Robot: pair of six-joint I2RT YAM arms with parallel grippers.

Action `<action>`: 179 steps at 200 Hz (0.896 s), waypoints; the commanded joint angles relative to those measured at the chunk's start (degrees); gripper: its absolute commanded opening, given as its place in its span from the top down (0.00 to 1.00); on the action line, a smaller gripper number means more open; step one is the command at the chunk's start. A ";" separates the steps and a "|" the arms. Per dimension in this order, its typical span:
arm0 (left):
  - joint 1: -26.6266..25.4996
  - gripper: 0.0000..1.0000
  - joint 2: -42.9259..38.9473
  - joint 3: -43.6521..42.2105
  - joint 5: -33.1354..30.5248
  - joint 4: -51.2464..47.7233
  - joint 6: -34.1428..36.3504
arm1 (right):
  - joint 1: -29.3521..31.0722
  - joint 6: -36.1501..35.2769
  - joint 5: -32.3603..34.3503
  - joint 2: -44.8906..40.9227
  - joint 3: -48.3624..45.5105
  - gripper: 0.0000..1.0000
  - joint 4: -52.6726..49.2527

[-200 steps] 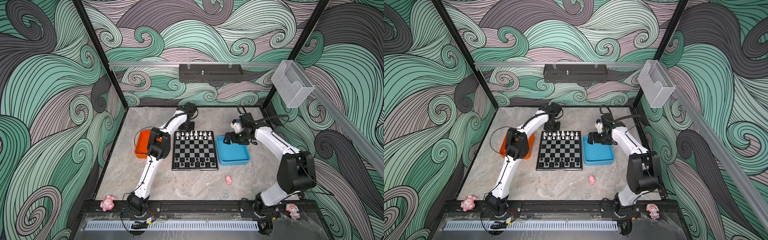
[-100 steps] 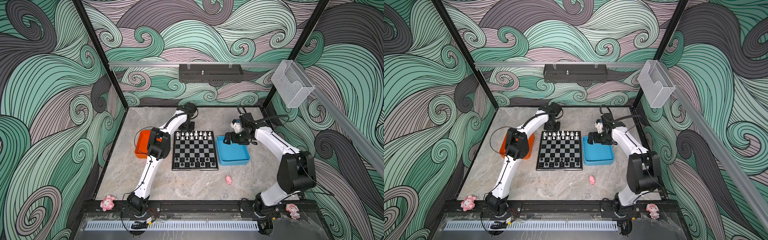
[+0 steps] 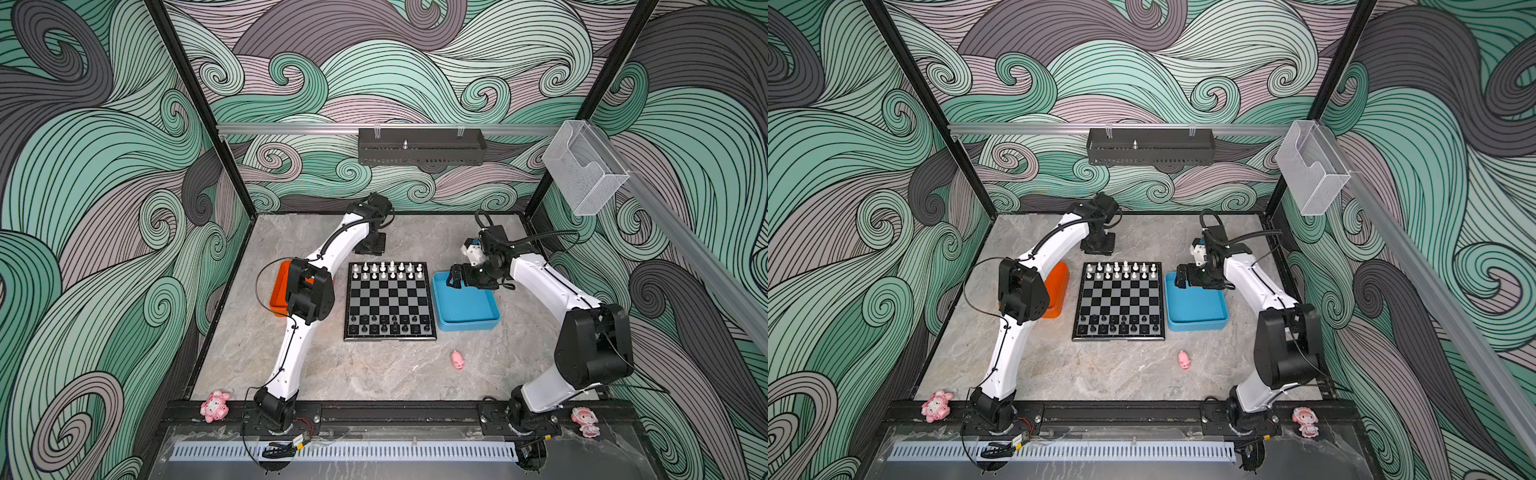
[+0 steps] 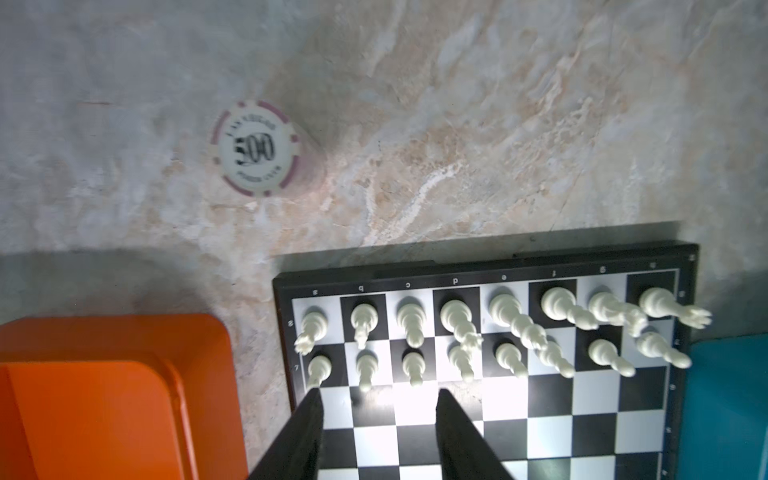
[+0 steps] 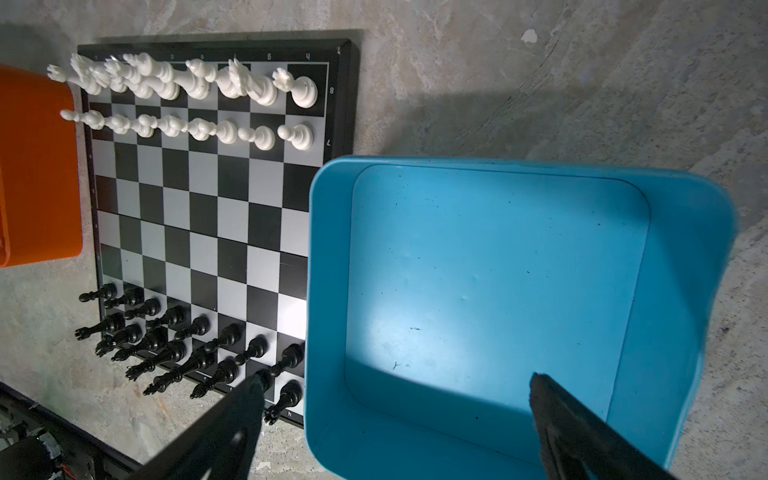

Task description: Set up the chess pieces on the board

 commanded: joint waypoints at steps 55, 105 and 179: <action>6.74 0.17 -25.71 -19.47 -2.82 4.98 -0.10 | -0.77 1.88 6.05 -4.93 1.66 0.01 -0.85; 18.38 0.15 -48.40 -46.98 3.15 26.80 1.47 | -2.97 4.01 7.42 -9.07 0.34 0.01 4.39; 24.51 0.11 -57.39 -61.69 -1.65 37.55 12.17 | -7.35 4.91 12.33 -12.06 -2.48 0.01 11.05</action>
